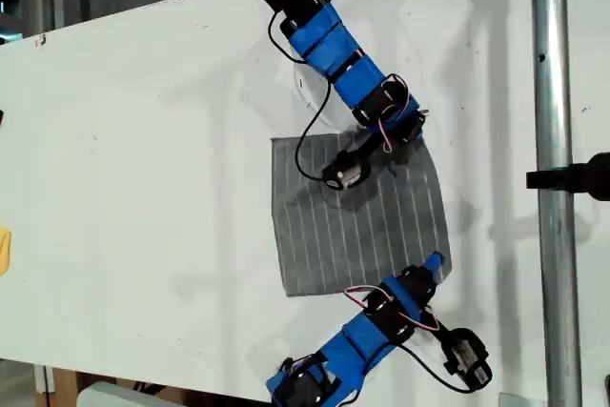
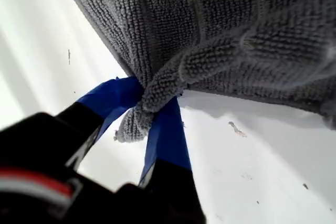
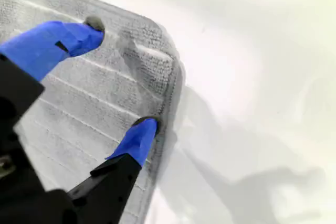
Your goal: Grasp corners of a towel and fold twice.
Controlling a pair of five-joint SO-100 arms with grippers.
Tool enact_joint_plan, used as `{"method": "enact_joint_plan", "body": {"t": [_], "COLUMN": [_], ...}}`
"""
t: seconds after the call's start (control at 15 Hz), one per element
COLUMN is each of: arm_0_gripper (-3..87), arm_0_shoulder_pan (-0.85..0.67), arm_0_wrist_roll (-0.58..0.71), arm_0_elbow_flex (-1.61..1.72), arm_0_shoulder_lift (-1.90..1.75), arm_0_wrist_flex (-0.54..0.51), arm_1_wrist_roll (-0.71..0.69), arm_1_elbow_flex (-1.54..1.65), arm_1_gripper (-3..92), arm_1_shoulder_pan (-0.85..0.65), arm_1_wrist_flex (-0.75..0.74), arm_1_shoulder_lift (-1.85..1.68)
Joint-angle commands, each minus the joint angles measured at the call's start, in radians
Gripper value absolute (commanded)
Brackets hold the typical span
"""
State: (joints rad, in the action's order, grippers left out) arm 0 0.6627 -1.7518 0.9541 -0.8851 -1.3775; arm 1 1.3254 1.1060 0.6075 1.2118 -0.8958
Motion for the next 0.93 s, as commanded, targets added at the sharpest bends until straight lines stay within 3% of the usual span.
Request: {"method": "enact_joint_plan", "body": {"t": [0.0,0.13,0.2,0.27,0.47,0.87], "arm_0_gripper": [26.8,22.8,14.3,-1.9,-2.8,-2.8], "arm_0_shoulder_pan": [0.035,0.041,0.041,0.04,0.032,-0.025], "arm_0_wrist_roll": [-0.035,-0.06,-0.064,-0.058,-0.075,0.054], "arm_0_elbow_flex": [-0.06,-0.06,-0.057,-0.054,-0.052,-0.069], "arm_0_shoulder_lift": [0.072,0.156,0.178,0.186,0.153,-0.179], "arm_0_wrist_flex": [0.098,0.179,0.192,0.192,0.138,0.018], "arm_1_wrist_roll": [-0.012,-0.012,-0.012,-0.012,-0.006,-0.012], "arm_1_elbow_flex": [-0.014,-0.011,-0.011,-0.009,-0.006,-0.009], "arm_1_gripper": [-0.3,-0.3,-0.3,-0.3,-0.3,-0.3], "arm_1_shoulder_pan": [-0.017,-0.017,-0.015,-0.015,-0.014,-0.009], "arm_1_wrist_flex": [-0.018,-0.018,-0.018,-0.018,-0.021,0.044], "arm_1_shoulder_lift": [0.002,0.0,0.0,0.0,0.0,-0.256]}}
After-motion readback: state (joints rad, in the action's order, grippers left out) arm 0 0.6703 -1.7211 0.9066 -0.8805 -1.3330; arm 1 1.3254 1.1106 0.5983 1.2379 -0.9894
